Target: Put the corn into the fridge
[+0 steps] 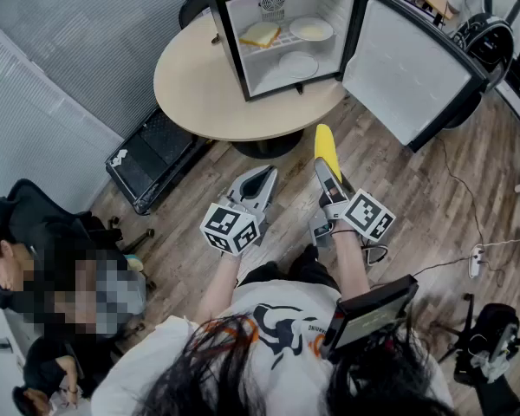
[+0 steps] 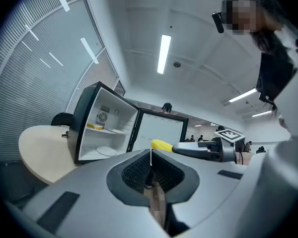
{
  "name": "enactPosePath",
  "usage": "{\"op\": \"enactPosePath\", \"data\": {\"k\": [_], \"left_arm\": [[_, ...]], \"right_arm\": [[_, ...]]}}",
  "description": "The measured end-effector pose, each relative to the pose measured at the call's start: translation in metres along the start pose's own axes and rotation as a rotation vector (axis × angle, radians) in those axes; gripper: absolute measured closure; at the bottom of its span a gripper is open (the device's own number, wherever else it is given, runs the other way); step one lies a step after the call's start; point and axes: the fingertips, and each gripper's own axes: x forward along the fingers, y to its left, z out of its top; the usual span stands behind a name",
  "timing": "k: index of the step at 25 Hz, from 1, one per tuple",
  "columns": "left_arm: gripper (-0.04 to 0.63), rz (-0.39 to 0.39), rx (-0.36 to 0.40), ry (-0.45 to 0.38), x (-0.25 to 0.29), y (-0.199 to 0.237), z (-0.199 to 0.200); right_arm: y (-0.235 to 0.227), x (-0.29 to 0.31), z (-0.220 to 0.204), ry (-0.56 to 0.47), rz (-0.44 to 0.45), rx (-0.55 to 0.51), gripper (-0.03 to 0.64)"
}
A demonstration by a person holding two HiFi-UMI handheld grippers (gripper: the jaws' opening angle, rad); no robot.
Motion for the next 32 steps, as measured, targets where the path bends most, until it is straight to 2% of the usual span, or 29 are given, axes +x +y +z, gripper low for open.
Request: {"op": "enactPosePath", "data": {"k": [6, 14, 24, 32], "left_arm": [[0.583, -0.035, 0.010, -0.010, -0.022, -0.006, 0.005], [0.583, -0.065, 0.019, -0.008, -0.020, -0.011, 0.008], [0.583, -0.051, 0.009, -0.002, -0.014, -0.005, 0.007], [0.583, -0.028, -0.001, 0.010, 0.011, 0.004, 0.005]], "right_arm": [[0.013, -0.016, -0.026, -0.009, -0.013, -0.002, 0.357], [0.020, -0.020, -0.022, -0.041, -0.012, -0.007, 0.357], [0.022, -0.008, -0.024, -0.006, 0.005, 0.013, 0.357], [0.006, 0.008, -0.004, 0.009, -0.003, 0.037, 0.357]]}}
